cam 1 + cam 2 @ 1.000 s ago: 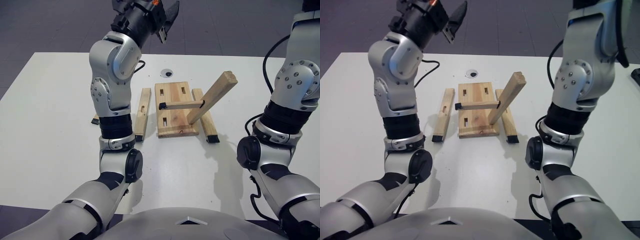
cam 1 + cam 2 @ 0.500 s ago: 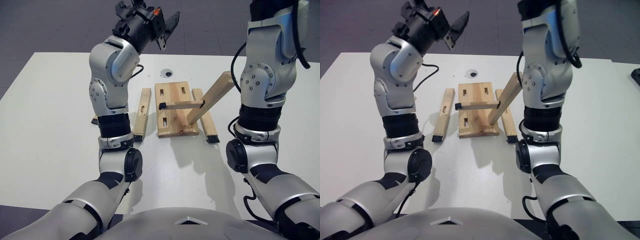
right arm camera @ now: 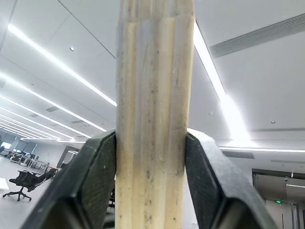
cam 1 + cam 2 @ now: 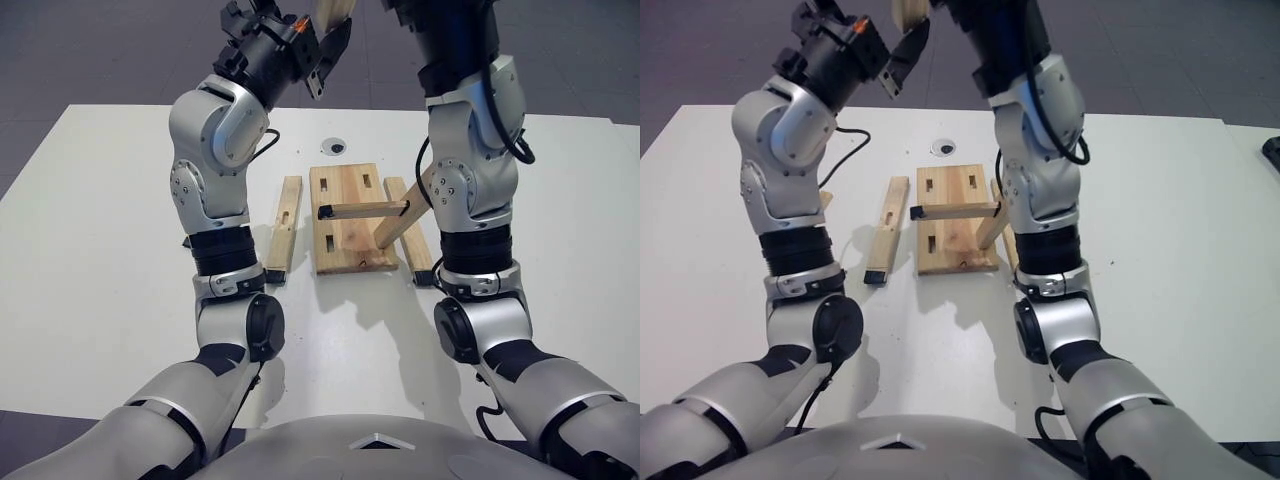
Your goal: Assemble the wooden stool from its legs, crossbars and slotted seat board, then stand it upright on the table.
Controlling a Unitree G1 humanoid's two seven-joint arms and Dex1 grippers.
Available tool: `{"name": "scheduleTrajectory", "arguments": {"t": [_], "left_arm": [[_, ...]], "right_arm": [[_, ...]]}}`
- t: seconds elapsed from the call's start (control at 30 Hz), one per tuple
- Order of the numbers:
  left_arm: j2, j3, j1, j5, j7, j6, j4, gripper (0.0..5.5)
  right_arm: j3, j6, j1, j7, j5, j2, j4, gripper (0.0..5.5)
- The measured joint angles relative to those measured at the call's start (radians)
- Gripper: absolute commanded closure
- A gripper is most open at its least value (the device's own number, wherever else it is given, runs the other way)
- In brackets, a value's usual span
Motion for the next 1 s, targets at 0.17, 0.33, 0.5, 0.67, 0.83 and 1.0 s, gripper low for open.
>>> {"name": "scheduleTrajectory", "arguments": {"t": [0.17, 0.33, 0.5, 0.67, 0.83, 1.0], "left_arm": [[0.000, 0.037, 0.000, 0.001, -0.001, 0.018, 0.021, 0.29], [0.000, 0.061, -0.002, 0.001, -0.010, 0.035, 0.037, 0.97], [0.000, 0.060, -0.002, 0.001, -0.023, 0.070, 0.037, 1.86], [0.000, 0.059, -0.003, 0.001, -0.027, 0.100, 0.038, 2.79], [0.000, 0.058, -0.003, 0.001, -0.032, 0.111, 0.049, 3.66], [0.000, 0.055, -0.003, 0.001, -0.048, 0.118, 0.051, 2.78]], "right_arm": [[0.021, -0.072, 0.031, 0.018, -0.018, 0.013, 0.026, 3.43], [0.031, -0.098, 0.067, 0.043, -0.037, 0.014, 0.057, 3.45], [0.034, -0.098, 0.106, 0.059, -0.046, 0.013, 0.093, 3.45], [0.036, -0.091, 0.128, 0.068, -0.046, 0.013, 0.106, 3.45], [0.036, -0.062, 0.161, 0.086, -0.033, 0.005, 0.071, 3.45], [0.034, -0.030, 0.210, 0.108, -0.029, -0.022, 0.015, 3.45]]}}
